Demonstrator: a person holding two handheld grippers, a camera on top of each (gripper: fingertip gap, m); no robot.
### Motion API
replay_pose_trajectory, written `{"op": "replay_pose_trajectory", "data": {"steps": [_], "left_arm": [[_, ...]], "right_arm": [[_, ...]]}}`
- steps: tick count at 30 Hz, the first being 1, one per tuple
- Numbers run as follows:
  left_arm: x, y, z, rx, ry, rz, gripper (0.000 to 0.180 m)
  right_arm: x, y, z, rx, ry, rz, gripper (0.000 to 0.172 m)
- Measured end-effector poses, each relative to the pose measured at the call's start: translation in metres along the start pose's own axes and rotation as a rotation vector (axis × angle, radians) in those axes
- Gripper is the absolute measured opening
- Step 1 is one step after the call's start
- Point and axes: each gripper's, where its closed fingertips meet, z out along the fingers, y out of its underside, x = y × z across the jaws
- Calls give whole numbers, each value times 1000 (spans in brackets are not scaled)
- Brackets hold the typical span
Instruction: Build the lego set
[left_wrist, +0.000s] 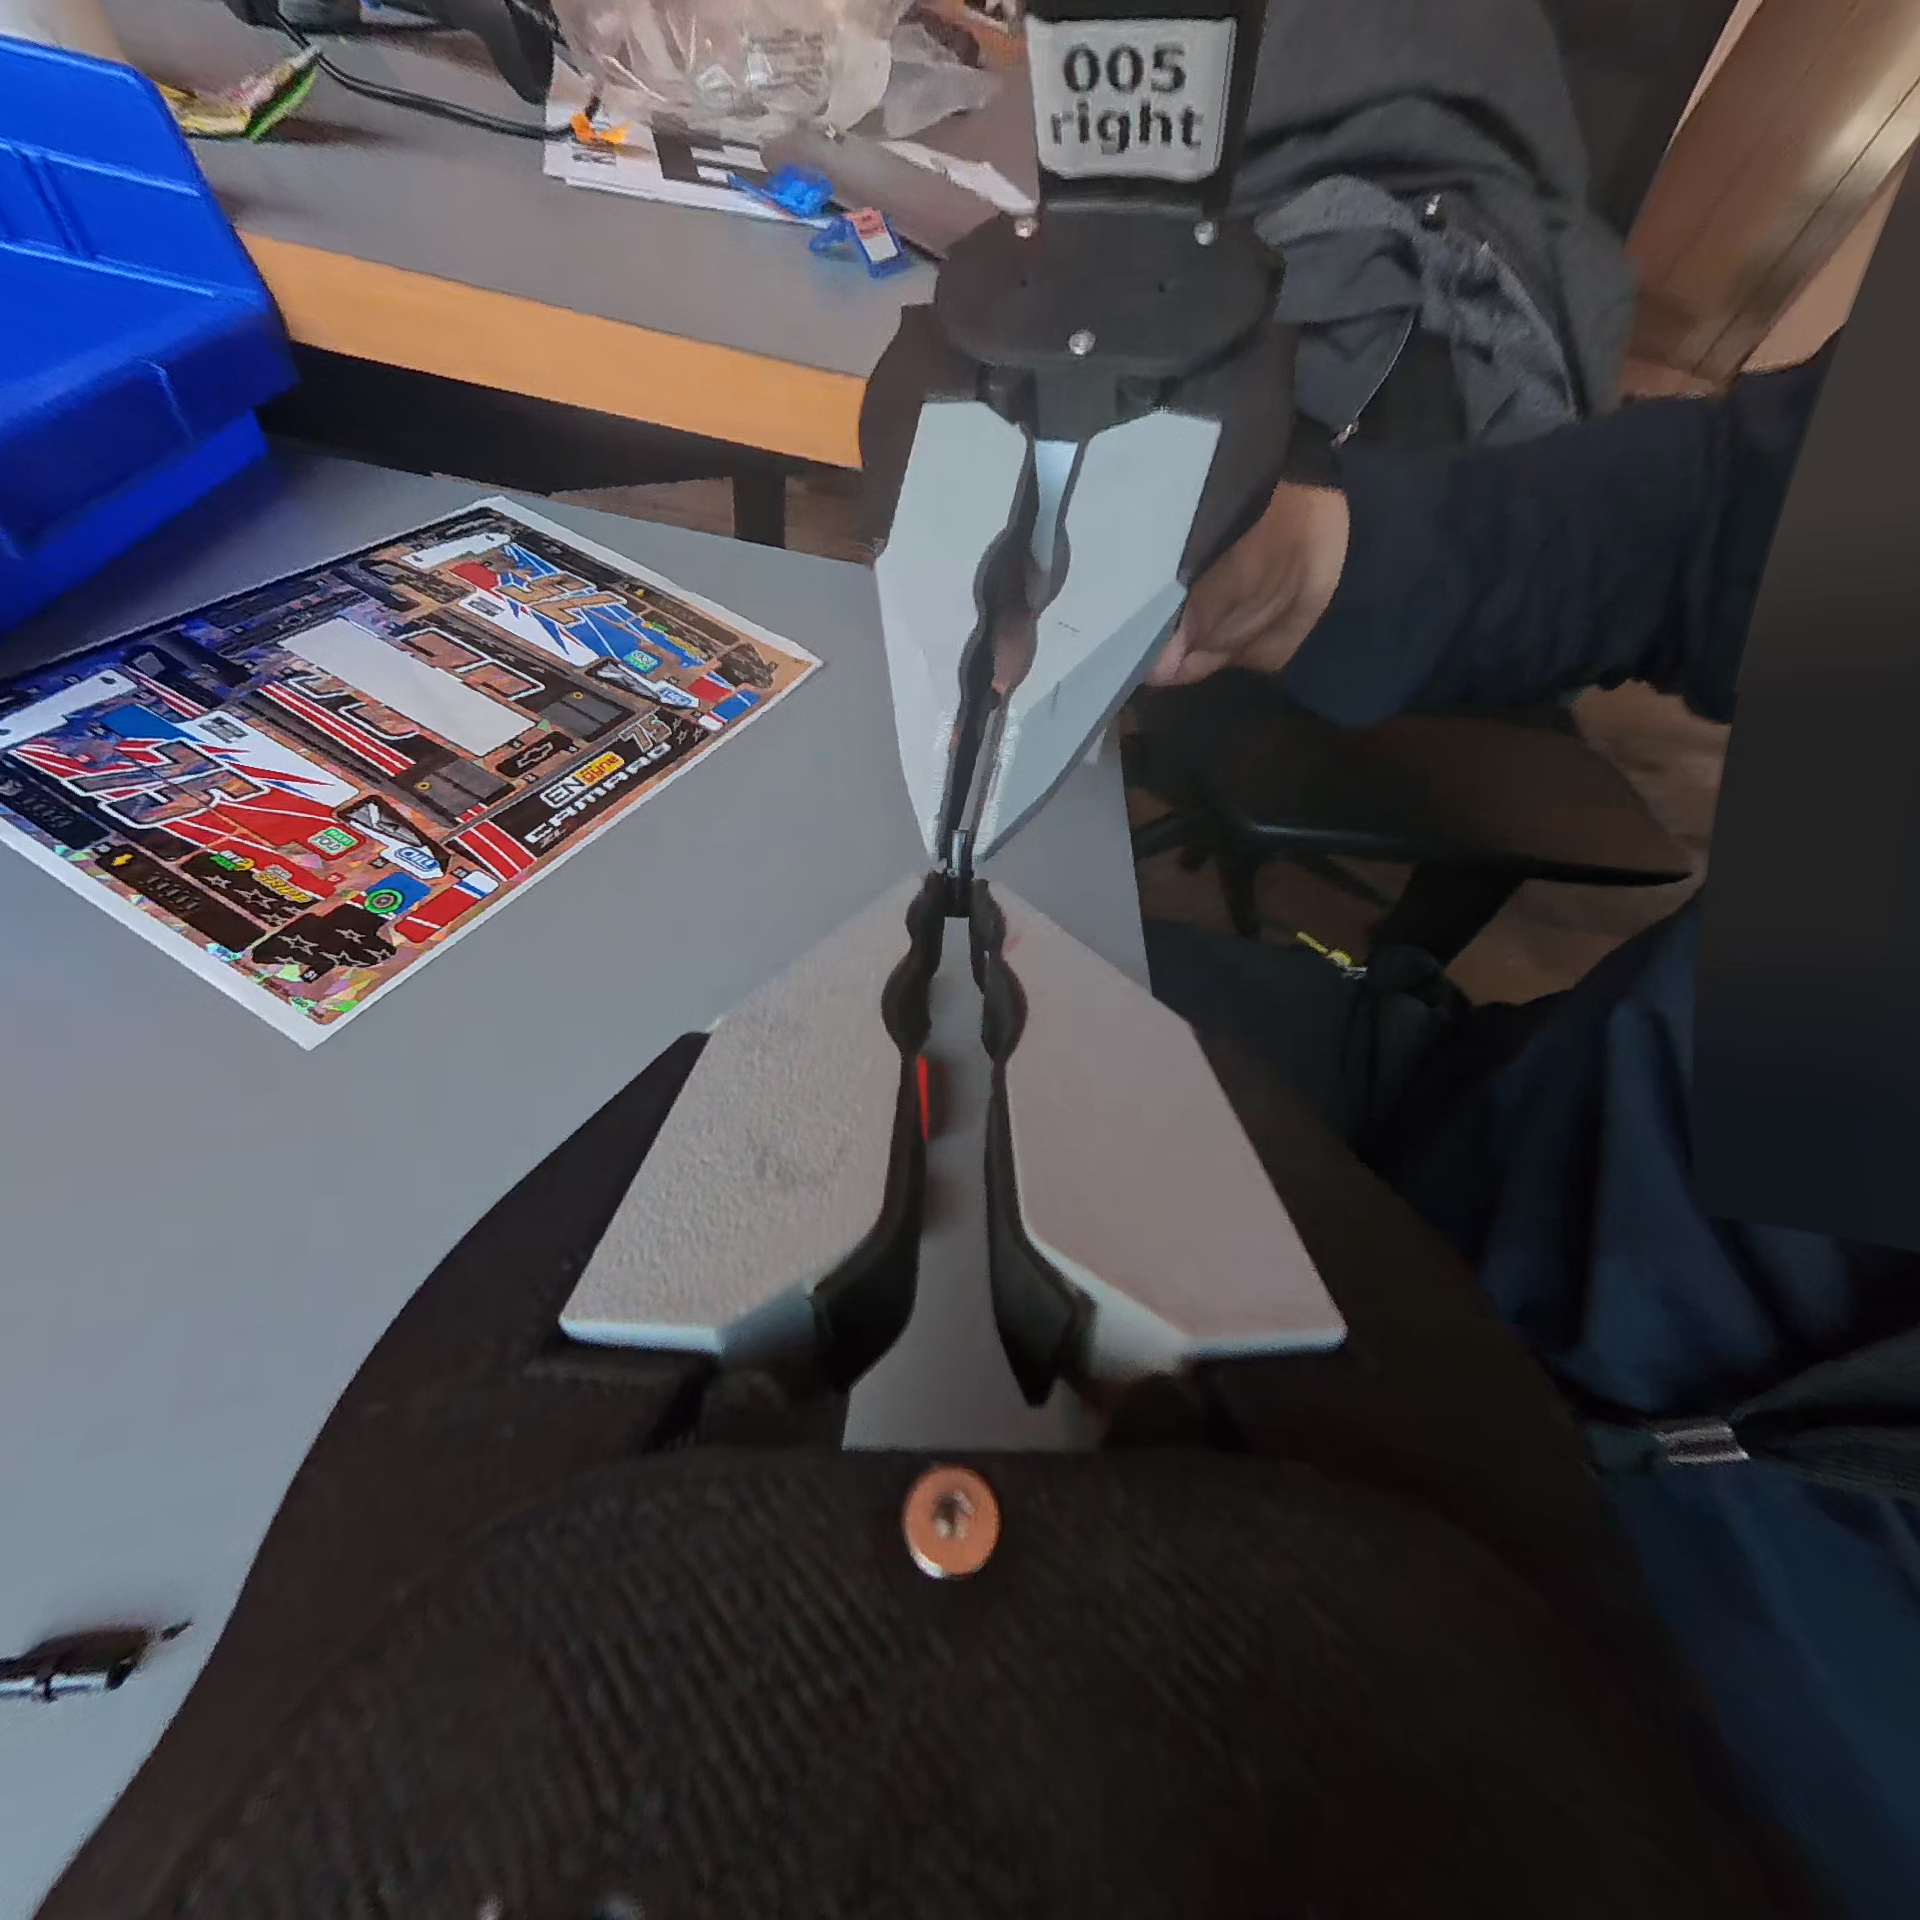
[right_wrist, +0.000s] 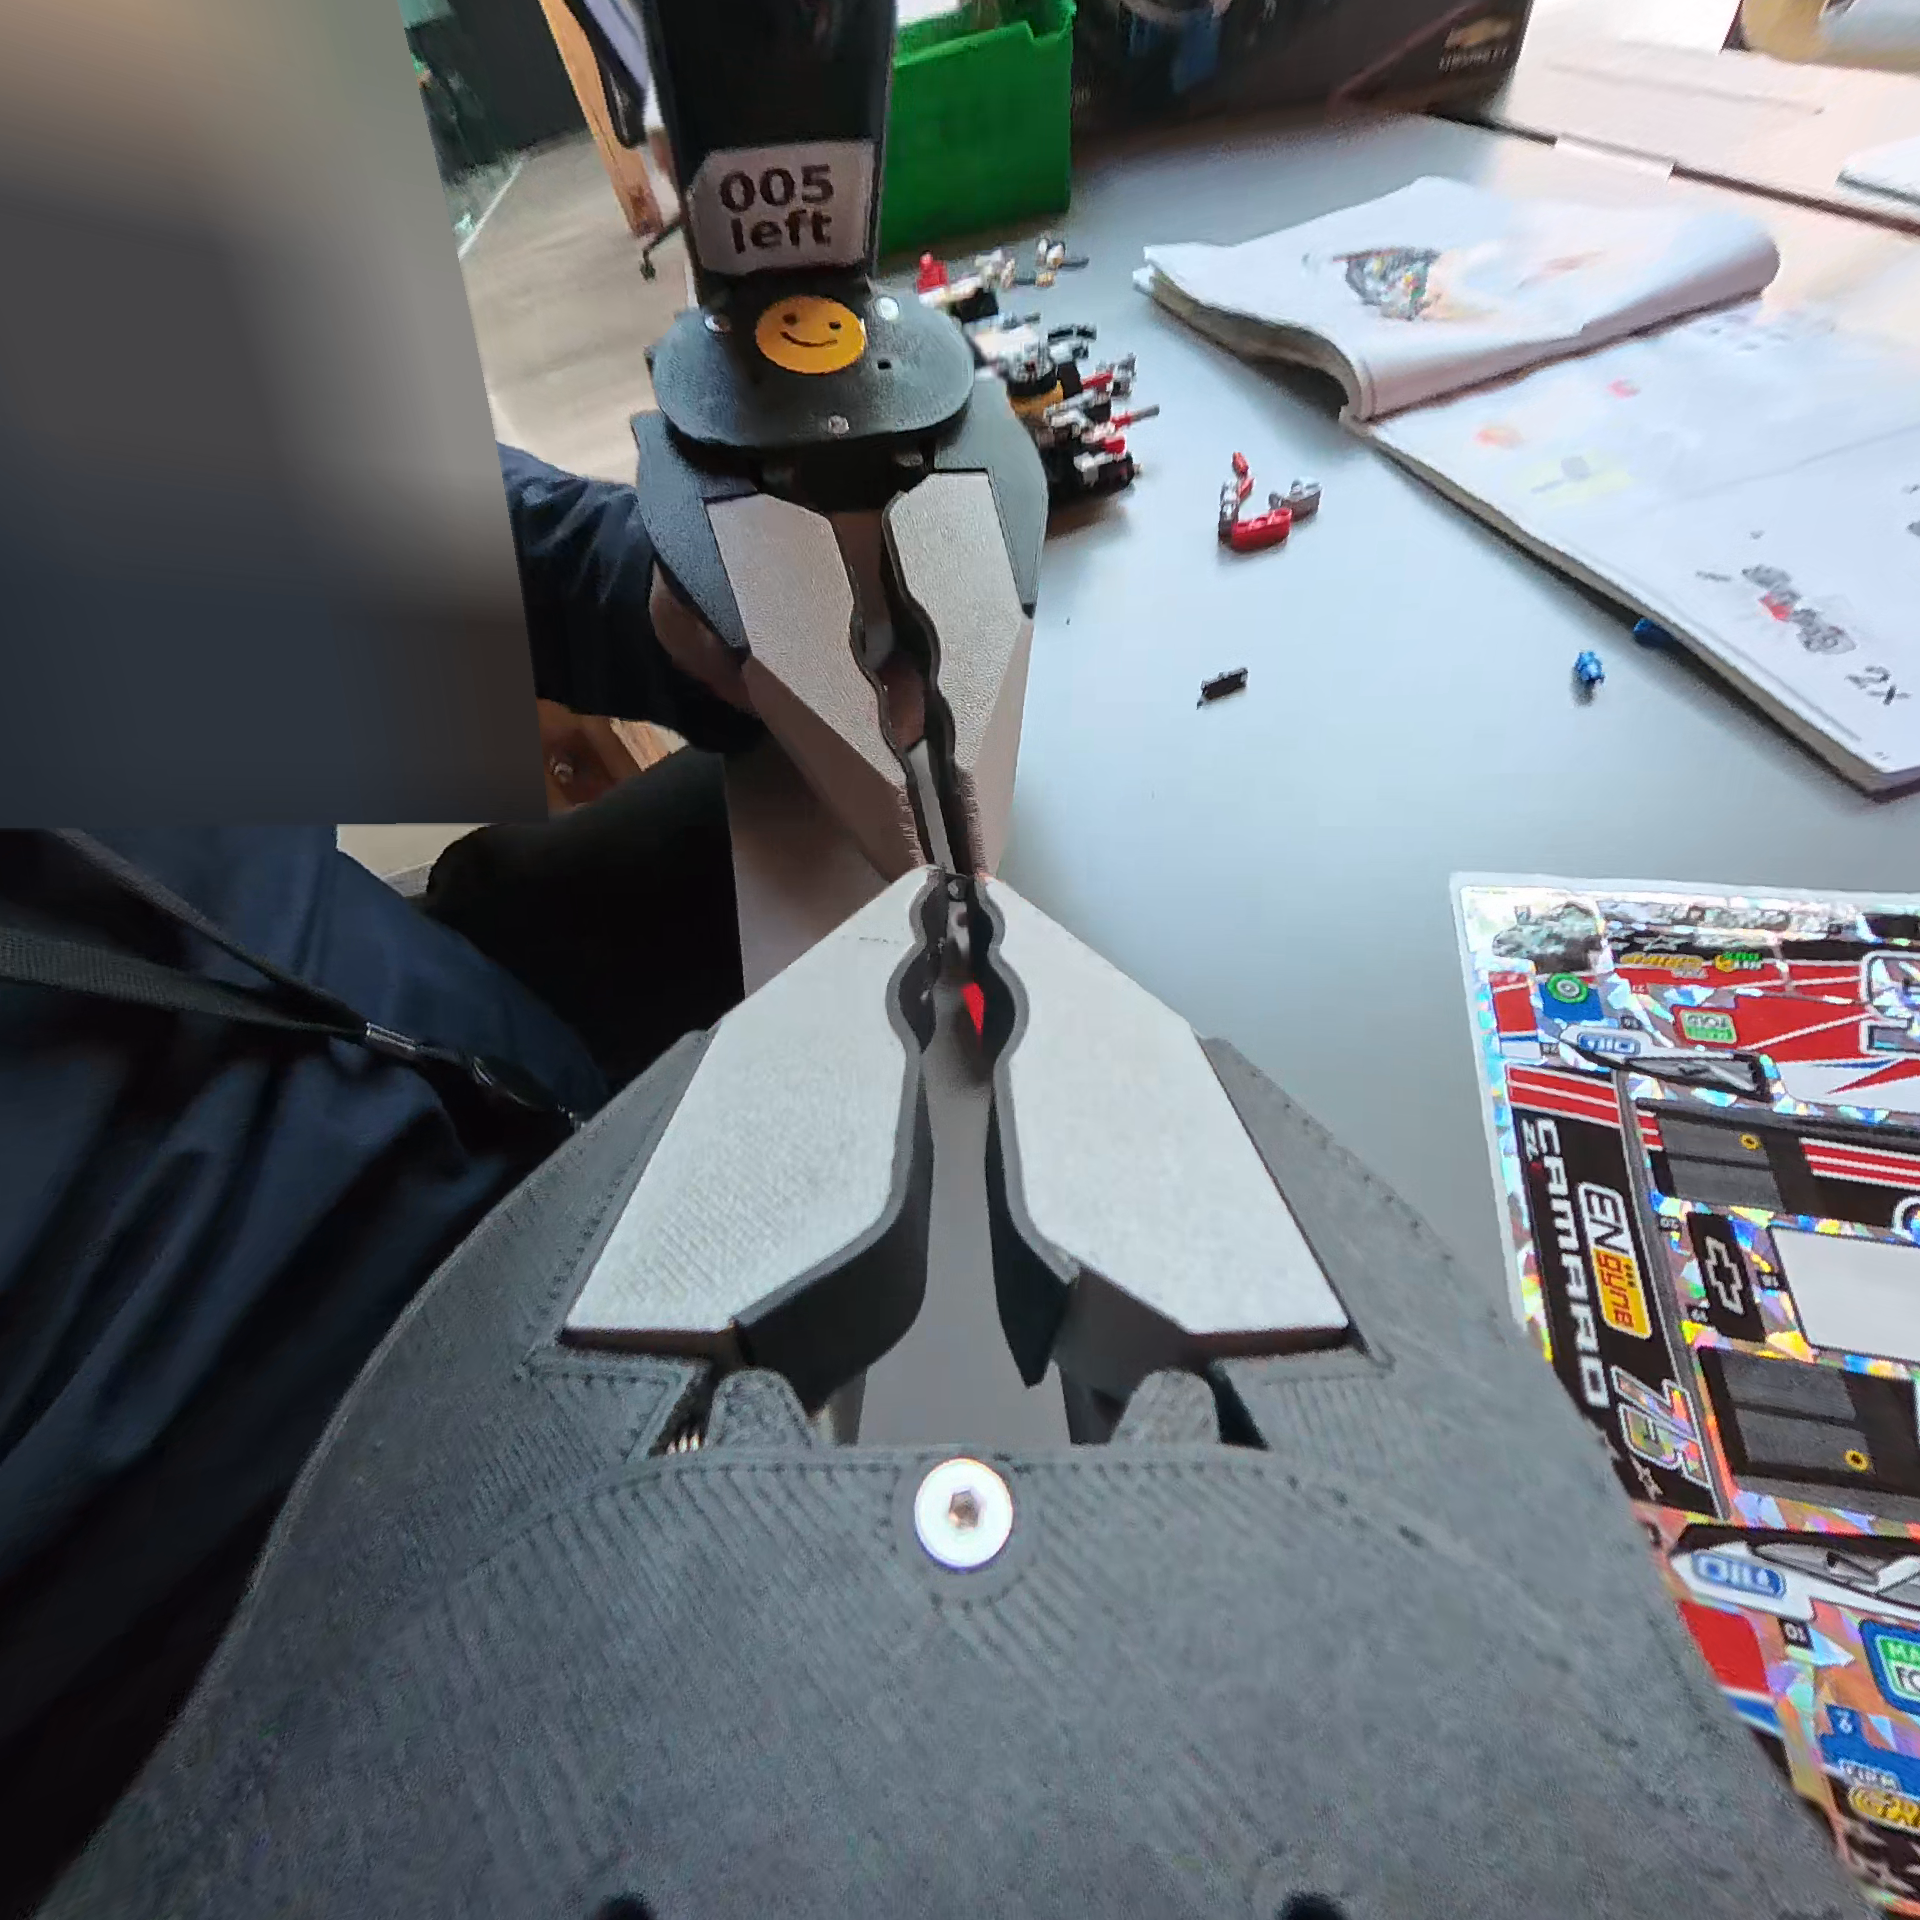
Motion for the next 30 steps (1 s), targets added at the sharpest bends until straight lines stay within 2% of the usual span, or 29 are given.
{"op": "replay_pose_trajectory", "data": {"steps": [8,19,25,30], "left_arm": [[-1,-27,-19,180,103,-117,2],[2,-17,-13,129,69,-49,2],[-3,-15,-14,131,45,-47,1],[-8,-15,-16,139,21,-42,1]], "right_arm": [[-1,-35,1,195,-36,30,0],[2,-30,5,191,-24,14,0],[6,-32,-2,226,-25,29,4],[8,-23,0,183,-24,27,13]]}}
